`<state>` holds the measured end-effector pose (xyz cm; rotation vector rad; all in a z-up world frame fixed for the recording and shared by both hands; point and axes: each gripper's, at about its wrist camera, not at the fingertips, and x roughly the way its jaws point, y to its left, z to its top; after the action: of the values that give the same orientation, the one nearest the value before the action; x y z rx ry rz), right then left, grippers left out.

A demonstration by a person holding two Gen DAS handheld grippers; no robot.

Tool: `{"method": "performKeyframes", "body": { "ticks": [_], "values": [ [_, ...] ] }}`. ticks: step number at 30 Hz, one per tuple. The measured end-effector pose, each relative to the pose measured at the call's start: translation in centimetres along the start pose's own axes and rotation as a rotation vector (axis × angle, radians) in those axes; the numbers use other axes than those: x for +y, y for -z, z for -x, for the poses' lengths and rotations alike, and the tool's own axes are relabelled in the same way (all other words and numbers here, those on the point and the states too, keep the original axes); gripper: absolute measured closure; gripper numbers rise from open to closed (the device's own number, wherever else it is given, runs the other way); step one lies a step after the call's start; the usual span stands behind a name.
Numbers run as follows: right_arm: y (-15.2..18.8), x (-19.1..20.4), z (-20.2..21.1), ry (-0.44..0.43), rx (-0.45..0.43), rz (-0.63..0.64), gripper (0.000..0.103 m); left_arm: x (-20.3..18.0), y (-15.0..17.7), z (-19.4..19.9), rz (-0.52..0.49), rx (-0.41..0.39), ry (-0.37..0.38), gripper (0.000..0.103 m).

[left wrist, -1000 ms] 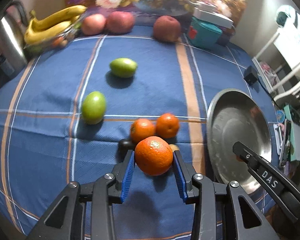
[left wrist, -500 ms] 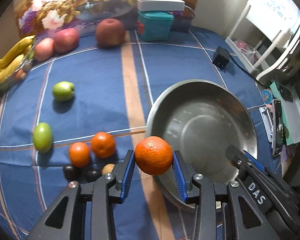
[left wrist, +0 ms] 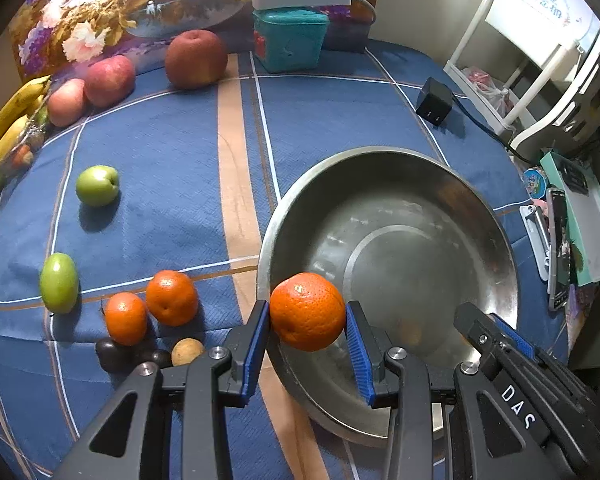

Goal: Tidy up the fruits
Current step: 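Drop the kiwi into the steel bowl with the right gripper while the left carries the orange over it, then lower the orange into the steel bowl and open the left gripper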

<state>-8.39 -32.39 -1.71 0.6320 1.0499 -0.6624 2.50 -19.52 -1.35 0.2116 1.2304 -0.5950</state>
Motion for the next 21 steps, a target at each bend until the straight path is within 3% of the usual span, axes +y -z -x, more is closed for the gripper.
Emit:
{"method": "performKeyframes", "body": {
  "ticks": [11, 16, 20, 21],
  "values": [
    [0.09, -0.24, -0.81, 0.012, 0.028, -0.006, 0.075, -0.11, 0.09, -0.31, -0.006, 0.005, -0.002, 0.062],
    [0.14, -0.27, -0.84, 0.013, 0.029, -0.01, 0.065, -0.16, 0.07, -0.38, -0.009, 0.008, -0.004, 0.061],
    [0.13, -0.29, -0.71, 0.013, 0.026, -0.007, 0.063, -0.09, 0.01, -0.39, -0.007, 0.009, -0.008, 0.06],
    [0.12, -0.29, -0.7, 0.014, 0.026, -0.008, 0.058, -0.02, -0.03, -0.36, -0.004, 0.008, -0.003, 0.059]
  ]
}}
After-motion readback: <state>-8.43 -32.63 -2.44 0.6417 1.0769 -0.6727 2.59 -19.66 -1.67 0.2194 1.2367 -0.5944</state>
